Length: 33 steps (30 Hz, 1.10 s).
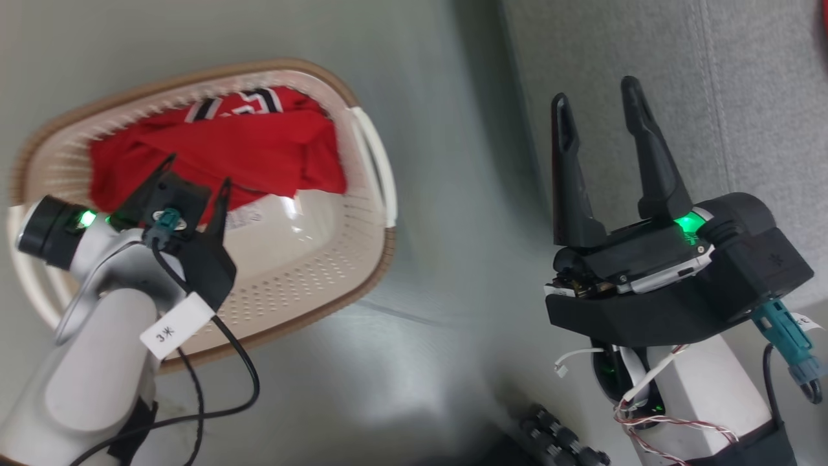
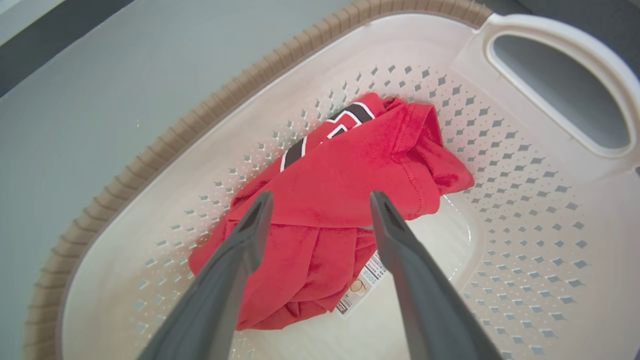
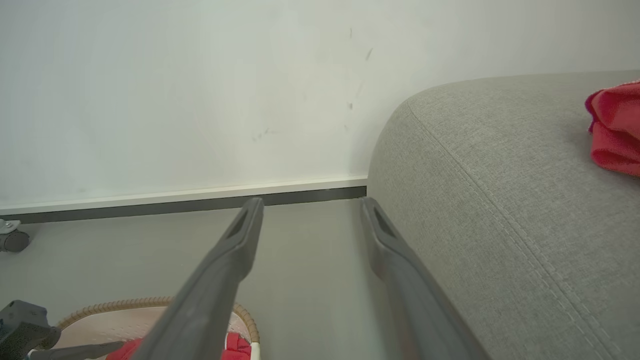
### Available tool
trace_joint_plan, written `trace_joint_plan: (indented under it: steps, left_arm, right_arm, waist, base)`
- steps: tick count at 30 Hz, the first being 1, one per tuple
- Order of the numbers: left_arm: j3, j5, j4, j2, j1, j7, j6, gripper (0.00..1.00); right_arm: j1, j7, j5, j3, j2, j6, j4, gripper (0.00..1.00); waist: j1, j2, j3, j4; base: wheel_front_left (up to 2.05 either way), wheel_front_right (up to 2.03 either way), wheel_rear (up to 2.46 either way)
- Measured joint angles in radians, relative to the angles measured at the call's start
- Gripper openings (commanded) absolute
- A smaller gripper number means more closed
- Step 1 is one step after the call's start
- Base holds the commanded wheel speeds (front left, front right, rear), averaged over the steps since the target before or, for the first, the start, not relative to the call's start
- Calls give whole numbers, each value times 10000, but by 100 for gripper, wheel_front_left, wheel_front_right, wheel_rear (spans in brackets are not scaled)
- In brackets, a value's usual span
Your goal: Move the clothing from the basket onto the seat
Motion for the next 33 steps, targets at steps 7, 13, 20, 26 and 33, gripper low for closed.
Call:
trace_joint_plan:
  steps: [7, 13, 20, 26, 33]
  left_arm:
    - [115, 21, 857, 82, -373, 265, 4, 100]
    - [286, 63, 1496, 270, -601, 562, 15, 100]
    - [506, 56, 2080, 445, -923, 922, 100, 100]
    - [512, 46, 2650, 389, -1318, 1271, 115, 100]
    - [491, 52, 3321, 339, -1624, 1538, 203, 100]
  right_arm:
    - [-54, -276, 209, 209, 40, -12, 384, 100]
    - [-75, -399, 506, 529, 63, -12, 566, 100]
    - [-90, -545, 997, 681, 75, -13, 566, 100]
    - [-81, -621, 1177, 640, 84, -13, 568, 100]
    - [-94, -635, 1371, 761, 98, -13, 583, 100]
  waist:
    - [-1, -1, 495, -596]
    - [-2, -1, 776, -983]
    - [-2, -1, 1090, -1306]
    - [-2, -1, 1358, -1417]
    - [-1, -2, 1522, -1390]
  base:
    - [0, 0, 0]
    - [0, 0, 0]
    - [0, 0, 0]
    - [0, 0, 0]
    - [0, 0, 0]
